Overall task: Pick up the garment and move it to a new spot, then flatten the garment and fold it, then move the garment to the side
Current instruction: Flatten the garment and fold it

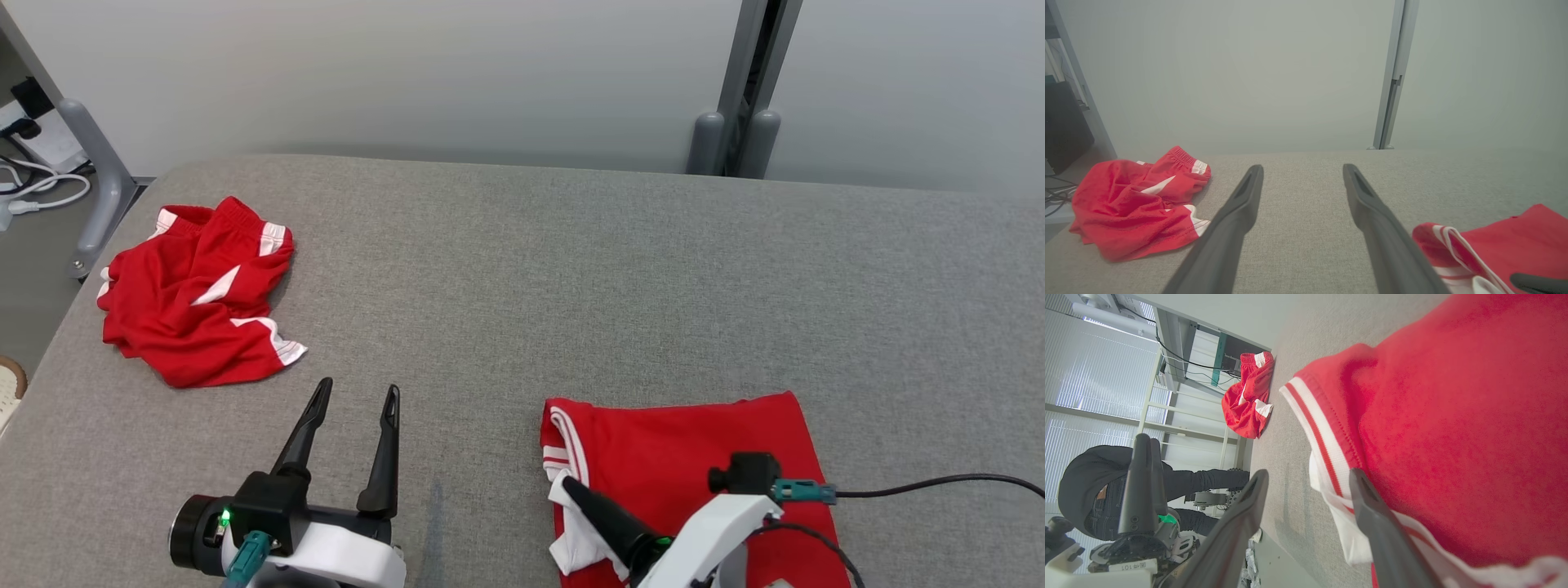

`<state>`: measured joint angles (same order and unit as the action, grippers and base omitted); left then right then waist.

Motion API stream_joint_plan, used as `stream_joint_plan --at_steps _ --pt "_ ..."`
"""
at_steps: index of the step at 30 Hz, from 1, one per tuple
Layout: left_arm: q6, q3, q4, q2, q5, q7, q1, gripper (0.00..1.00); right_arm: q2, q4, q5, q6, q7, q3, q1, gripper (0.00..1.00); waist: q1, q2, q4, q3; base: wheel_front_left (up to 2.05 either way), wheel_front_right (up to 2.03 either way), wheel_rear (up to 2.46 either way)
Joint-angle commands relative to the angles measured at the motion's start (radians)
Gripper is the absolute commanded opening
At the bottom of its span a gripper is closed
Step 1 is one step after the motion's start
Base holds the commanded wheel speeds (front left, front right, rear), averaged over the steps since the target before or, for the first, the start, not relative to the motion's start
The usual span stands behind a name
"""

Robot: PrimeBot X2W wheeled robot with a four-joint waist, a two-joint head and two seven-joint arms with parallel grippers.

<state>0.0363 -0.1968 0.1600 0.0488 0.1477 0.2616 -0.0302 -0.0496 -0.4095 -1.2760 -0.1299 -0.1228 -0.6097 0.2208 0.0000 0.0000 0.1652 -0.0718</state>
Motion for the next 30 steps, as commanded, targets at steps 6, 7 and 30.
stream_joint_plan --at_steps 6,7,30 --pt "0.007 0.006 0.003 0.004 0.01 0.003 -0.006 1.0 -0.004 0.058 -0.048 -0.001 -0.024 -0.08 0.009 1.0 0.0 0.0 0.0 0.007 0.0 0.0 0.0" --pt "0.007 0.006 0.002 0.004 0.01 0.003 -0.005 1.0 -0.004 0.063 -0.052 -0.002 -0.025 -0.091 0.009 1.0 0.0 0.0 0.0 0.008 0.0 0.0 0.0" --pt "0.009 0.035 -0.017 0.003 0.002 0.003 0.007 1.0 -0.065 0.323 0.133 -0.002 -0.036 0.243 0.138 1.0 0.0 0.0 -0.063 0.022 0.0 0.0 0.0"
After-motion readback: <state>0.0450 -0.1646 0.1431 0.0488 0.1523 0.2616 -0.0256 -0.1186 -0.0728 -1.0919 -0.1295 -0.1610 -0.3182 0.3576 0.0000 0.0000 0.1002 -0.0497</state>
